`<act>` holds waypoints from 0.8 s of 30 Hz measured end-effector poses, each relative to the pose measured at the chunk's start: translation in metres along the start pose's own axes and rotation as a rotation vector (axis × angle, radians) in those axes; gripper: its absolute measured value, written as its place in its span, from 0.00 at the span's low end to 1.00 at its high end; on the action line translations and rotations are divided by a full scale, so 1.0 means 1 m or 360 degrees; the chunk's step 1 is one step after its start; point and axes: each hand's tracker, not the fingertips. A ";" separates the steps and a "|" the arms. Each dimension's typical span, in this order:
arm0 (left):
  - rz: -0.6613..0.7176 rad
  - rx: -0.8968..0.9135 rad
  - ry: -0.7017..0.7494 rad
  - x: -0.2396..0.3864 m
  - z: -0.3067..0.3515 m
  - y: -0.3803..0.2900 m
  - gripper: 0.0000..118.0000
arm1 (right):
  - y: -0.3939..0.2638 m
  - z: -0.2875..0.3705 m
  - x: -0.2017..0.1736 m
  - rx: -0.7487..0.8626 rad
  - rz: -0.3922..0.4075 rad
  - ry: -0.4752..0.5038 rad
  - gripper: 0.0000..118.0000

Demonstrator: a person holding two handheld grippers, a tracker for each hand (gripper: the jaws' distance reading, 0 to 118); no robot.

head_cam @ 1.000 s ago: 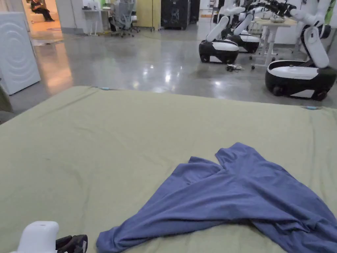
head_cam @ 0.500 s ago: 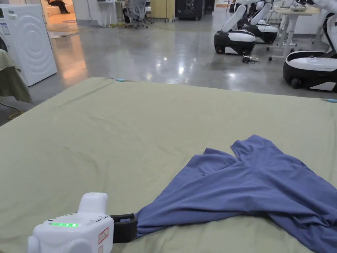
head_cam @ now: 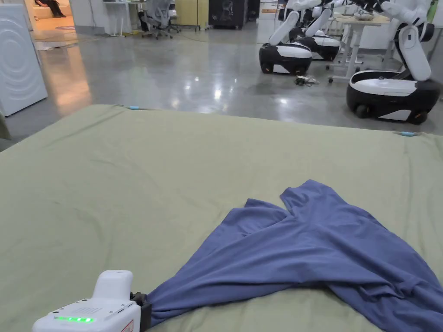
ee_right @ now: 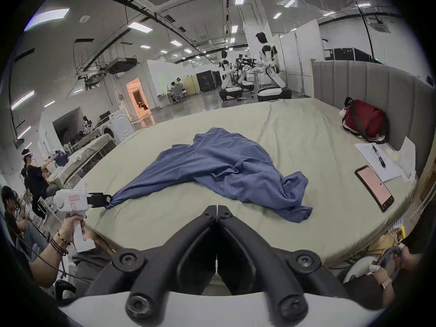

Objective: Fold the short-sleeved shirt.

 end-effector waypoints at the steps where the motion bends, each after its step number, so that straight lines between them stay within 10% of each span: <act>1: -0.0015 0.0005 0.0027 0.002 0.000 0.000 0.01 | 0.003 -0.002 0.002 -0.0002 0.0011 -0.0004 0.02; 12: 0.0010 0.0012 -0.0043 -0.004 0.009 0.003 0.01 | 0.165 -0.165 0.021 0.0018 0.0305 -0.0068 0.06; 15: 0.0020 -0.0008 -0.0075 -0.001 0.011 0.003 0.01 | 0.207 -0.261 0.036 -0.0249 0.0399 0.0018 0.75; 24: 0.0062 -0.0042 -0.0085 -0.002 0.010 0.003 0.01 | 0.213 -0.425 0.078 -0.0741 0.0543 -0.0236 0.79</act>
